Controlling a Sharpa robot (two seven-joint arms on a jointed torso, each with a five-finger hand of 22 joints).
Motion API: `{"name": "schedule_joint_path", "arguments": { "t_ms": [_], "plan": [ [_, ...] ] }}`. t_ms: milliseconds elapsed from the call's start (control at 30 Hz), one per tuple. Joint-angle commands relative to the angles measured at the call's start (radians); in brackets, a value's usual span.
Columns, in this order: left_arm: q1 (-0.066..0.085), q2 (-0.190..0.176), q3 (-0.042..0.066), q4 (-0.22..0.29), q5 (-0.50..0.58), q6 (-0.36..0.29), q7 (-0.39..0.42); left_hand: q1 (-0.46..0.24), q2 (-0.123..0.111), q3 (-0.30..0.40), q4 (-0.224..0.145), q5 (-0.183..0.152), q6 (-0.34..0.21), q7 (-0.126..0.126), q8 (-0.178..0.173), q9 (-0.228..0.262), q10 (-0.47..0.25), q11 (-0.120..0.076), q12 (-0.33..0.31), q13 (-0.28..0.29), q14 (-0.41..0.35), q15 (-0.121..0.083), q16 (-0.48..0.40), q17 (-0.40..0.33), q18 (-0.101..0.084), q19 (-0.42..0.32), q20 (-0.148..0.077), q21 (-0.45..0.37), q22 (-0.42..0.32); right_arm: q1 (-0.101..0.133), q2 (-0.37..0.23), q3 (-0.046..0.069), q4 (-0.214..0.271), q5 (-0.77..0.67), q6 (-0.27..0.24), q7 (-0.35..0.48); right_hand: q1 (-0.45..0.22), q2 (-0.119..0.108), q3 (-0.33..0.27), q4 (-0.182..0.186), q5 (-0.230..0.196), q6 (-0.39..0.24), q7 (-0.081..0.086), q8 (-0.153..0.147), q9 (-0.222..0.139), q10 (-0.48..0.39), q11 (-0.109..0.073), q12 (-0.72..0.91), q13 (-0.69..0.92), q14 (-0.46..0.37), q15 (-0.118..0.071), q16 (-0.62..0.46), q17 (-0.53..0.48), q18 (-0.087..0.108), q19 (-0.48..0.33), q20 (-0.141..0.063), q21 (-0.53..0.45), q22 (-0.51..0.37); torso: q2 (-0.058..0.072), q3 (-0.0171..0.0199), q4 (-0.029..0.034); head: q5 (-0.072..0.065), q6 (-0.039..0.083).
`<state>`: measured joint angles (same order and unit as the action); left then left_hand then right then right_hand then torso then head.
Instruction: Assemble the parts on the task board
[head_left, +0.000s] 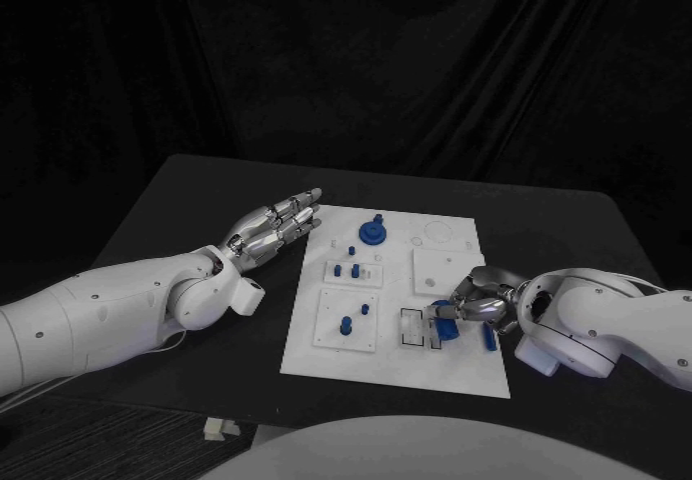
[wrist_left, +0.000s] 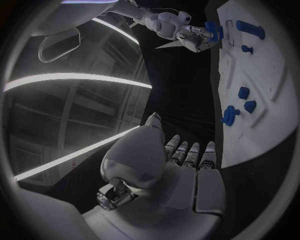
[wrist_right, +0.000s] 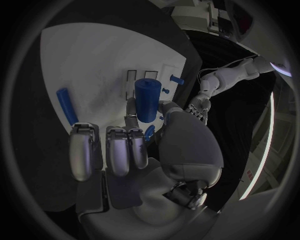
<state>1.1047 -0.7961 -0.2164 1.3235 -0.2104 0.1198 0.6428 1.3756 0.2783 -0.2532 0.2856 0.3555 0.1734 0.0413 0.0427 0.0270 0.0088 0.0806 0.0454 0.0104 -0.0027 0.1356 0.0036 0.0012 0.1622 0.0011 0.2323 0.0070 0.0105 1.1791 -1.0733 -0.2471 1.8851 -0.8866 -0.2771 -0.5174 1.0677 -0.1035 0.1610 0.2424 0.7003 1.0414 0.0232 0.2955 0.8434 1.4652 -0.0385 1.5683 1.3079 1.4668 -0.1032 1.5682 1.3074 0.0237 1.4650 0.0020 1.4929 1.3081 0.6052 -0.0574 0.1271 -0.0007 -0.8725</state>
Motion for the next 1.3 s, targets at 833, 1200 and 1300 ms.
{"name": "schedule_joint_path", "arguments": {
  "t_ms": [833,1200,1300],
  "plan": [
    [-0.002,0.009,0.001,-0.007,0.006,0.026,0.003,0.005,0.002,0.003,0.002,0.004,-0.001,0.015,0.005,0.001,0.000,0.003,0.006,0.001,0.003,0.008,-0.004,-0.001,0.006,0.003,0.008,-0.003,0.000,-0.014,0.089,-0.001,-0.074,-0.067,0.074,-0.026,-0.068,0.054,0.107,-0.097,-0.306,-0.065,0.023,-0.019,-0.004,0.106,0.012,0.003,0.263,0.098,0.017,-0.010,0.236,0.013,0.035,0.023,-0.056,0.214,-0.001,0.0006,-0.0013,0.004,0.000],
    [-0.003,0.010,0.001,-0.011,0.006,0.032,0.000,0.005,0.002,0.004,0.001,0.004,-0.001,0.017,0.005,0.001,0.000,0.003,0.005,0.001,0.003,0.008,-0.004,-0.001,0.006,0.003,0.009,-0.003,0.000,-0.022,0.104,-0.001,-0.079,-0.075,0.085,-0.029,-0.113,0.064,0.056,-0.047,-0.434,-0.067,0.029,-0.022,-0.021,0.106,0.018,0.003,0.263,0.096,0.022,-0.014,0.227,0.016,0.030,0.028,-0.070,0.209,-0.001,0.0007,-0.0027,0.005,0.000],
    [-0.004,0.011,0.001,-0.011,0.006,0.033,-0.001,0.005,0.002,0.004,0.001,0.004,-0.001,0.017,0.005,0.001,0.000,0.003,0.005,0.001,0.003,0.008,-0.004,-0.001,0.006,0.003,0.009,-0.003,0.000,-0.023,0.106,-0.001,-0.080,-0.075,0.089,-0.030,-0.131,0.066,0.035,-0.029,-0.488,-0.068,0.029,-0.021,-0.024,0.106,0.018,0.003,0.263,0.096,0.022,-0.015,0.226,0.016,0.030,0.029,-0.071,0.209,-0.001,0.0006,-0.0019,0.004,0.000]
  ]
}}
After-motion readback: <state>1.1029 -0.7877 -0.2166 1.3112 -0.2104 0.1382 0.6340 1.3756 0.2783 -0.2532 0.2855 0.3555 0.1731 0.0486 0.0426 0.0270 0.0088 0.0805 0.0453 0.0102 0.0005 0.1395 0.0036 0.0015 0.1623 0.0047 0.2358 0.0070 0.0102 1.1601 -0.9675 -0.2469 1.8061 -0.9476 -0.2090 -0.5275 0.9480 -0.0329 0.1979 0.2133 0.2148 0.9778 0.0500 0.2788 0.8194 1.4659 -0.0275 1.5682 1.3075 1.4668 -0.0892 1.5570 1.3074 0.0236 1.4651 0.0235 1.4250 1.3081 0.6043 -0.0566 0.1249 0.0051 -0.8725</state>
